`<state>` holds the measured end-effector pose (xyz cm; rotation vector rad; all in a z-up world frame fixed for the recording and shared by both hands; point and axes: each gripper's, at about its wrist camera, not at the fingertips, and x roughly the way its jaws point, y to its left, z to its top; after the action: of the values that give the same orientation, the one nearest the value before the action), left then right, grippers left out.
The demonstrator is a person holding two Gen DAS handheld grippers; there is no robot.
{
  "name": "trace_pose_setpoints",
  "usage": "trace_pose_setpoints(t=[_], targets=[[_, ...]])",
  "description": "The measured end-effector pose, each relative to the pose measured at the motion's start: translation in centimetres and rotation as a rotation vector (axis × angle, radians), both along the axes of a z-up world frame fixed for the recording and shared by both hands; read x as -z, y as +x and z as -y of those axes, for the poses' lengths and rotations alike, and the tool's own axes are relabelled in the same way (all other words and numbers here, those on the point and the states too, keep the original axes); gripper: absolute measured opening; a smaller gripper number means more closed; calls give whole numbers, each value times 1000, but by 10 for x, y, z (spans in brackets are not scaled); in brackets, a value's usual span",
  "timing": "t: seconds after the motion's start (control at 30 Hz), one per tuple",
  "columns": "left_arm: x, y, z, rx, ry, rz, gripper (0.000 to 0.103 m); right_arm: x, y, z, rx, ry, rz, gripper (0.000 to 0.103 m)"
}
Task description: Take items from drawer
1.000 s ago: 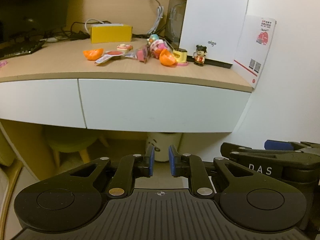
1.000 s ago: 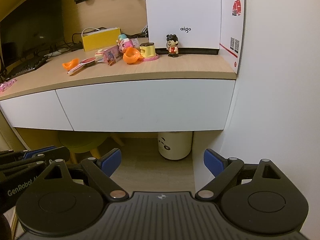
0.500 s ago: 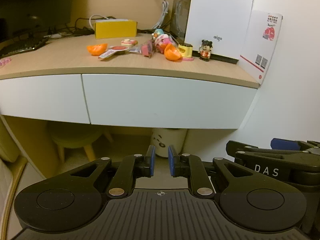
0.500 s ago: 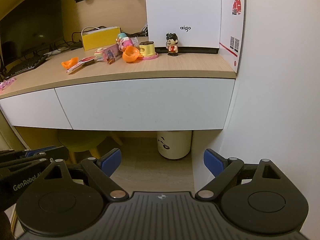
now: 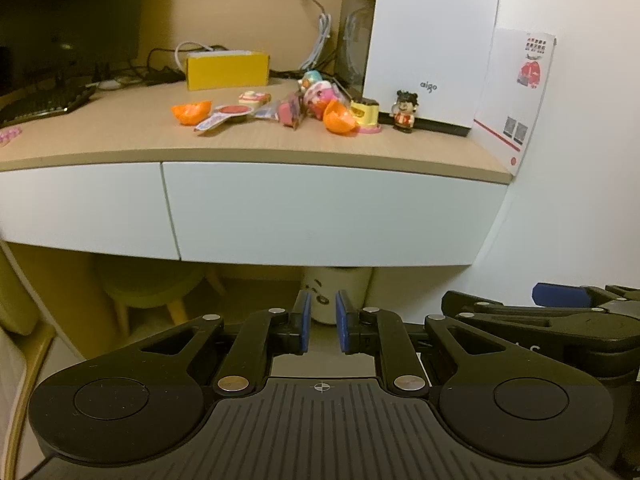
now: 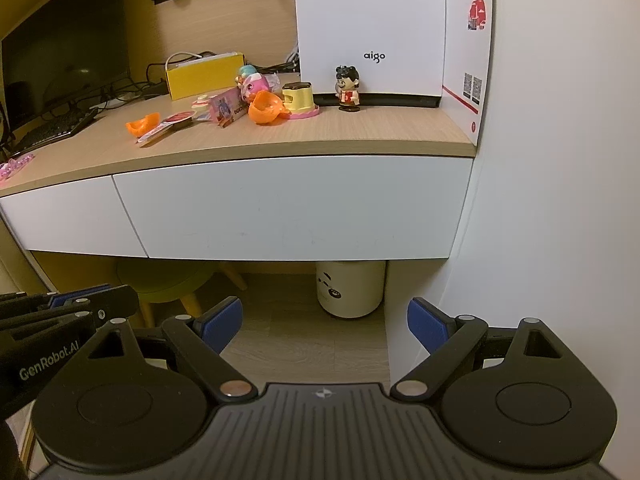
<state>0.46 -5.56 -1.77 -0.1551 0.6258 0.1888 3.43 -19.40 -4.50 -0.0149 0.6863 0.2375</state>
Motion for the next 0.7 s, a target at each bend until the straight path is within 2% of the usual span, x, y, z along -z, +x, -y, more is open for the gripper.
trace_pose_setpoints(t=[0.7], targets=[[3,3,1,21,-6,-11,15,1,0,1,2,1,-6,90]])
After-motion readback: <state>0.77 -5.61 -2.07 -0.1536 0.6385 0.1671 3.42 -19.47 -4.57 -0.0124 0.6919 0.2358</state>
